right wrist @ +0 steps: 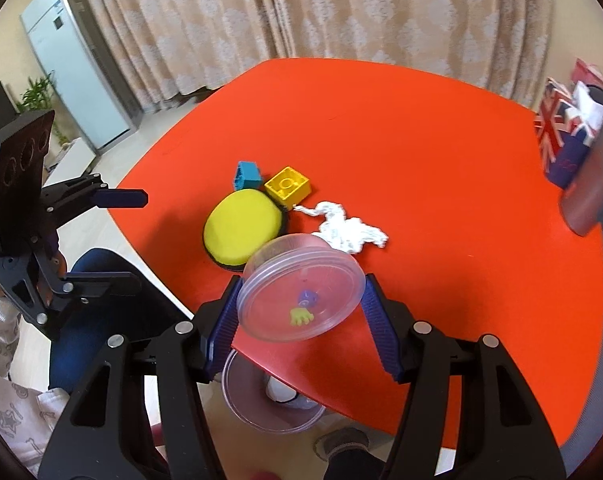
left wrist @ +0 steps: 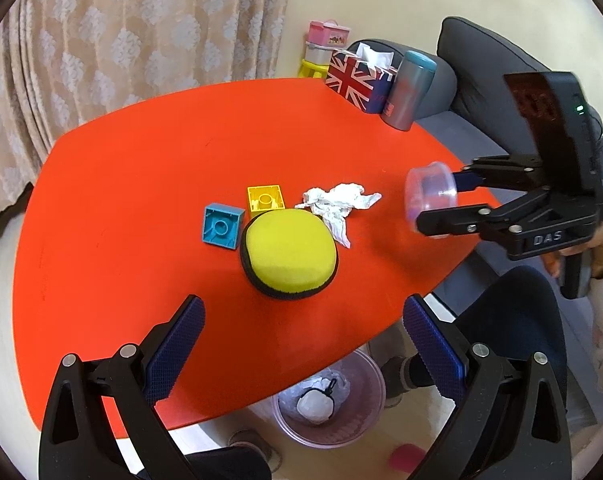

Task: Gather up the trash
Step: 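Grasp the yellow round case with the left tool while the right tool holds the container, then carry the container over the wastebasket and open the right tool while the left tool holds the case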

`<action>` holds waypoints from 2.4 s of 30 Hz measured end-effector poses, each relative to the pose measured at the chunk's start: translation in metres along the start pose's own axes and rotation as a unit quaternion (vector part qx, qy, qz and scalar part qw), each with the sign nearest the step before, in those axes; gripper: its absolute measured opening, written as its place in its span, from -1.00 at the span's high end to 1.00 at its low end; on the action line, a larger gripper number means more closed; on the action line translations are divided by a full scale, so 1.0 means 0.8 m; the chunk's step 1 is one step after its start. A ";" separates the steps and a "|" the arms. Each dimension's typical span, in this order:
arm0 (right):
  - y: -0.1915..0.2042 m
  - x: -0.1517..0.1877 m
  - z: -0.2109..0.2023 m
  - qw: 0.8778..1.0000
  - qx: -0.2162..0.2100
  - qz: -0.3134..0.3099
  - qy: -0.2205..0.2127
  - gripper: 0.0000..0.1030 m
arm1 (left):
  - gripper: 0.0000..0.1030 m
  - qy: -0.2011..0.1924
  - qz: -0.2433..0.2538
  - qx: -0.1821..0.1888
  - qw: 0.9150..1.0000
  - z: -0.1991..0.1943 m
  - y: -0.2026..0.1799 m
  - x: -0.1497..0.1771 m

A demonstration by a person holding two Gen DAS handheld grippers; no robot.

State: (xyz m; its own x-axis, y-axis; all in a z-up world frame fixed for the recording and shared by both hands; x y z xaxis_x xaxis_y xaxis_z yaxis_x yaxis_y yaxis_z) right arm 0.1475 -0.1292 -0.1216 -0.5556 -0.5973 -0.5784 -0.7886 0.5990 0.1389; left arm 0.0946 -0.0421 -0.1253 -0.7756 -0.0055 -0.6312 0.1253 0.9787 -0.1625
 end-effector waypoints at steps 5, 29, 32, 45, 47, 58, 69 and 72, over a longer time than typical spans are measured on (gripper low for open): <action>-0.015 -0.003 -0.011 0.999 0.033 0.014 -0.004 -0.15 | -0.85 0.007 0.005 -0.010 1.000 0.013 0.001 -0.008; -0.048 0.002 -0.015 0.997 0.059 0.056 -0.010 -0.15 | -0.85 0.070 0.010 -0.100 0.992 0.099 0.022 -0.014; -0.049 0.002 -0.014 0.997 0.057 0.057 -0.011 -0.15 | -0.82 0.070 0.010 -0.101 0.992 0.101 0.023 -0.014; -0.042 0.002 -0.016 0.997 0.057 0.054 -0.018 -0.15 | -0.42 0.059 0.006 -0.078 0.995 0.090 0.019 -0.014; -0.041 0.002 -0.017 0.997 0.056 0.052 -0.020 -0.15 | -0.42 0.053 0.006 -0.077 0.996 0.083 0.019 -0.015; -0.017 0.001 -0.038 0.997 0.052 0.036 -0.034 -0.15 | -0.42 0.019 0.009 -0.057 0.998 0.032 0.003 -0.020; 0.021 0.012 -0.063 0.999 0.041 0.003 -0.035 -0.15 | -0.42 -0.004 0.026 -0.032 0.999 -0.013 -0.026 -0.015; 0.032 0.022 -0.068 0.999 0.038 -0.006 -0.030 -0.15 | -0.42 -0.005 0.030 -0.026 0.999 -0.023 -0.034 -0.007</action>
State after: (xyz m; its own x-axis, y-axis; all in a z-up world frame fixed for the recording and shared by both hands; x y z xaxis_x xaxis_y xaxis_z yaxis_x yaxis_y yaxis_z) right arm 0.1033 -0.1530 -0.0846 -0.5268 -0.5729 -0.6279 -0.7721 0.6314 0.0716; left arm 0.0842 -0.0647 -0.1030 -0.7610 0.0524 -0.6466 0.1391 0.9867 -0.0837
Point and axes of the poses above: each gripper's, at about its wrist camera, not at the fingertips, and z roughly the way its jaws point, y to its left, x to its underside, the point moved 10 cm from there along z, roughly the way its jaws point, and after that the axes turned 2 degrees about -y, right-handed, at the moved point
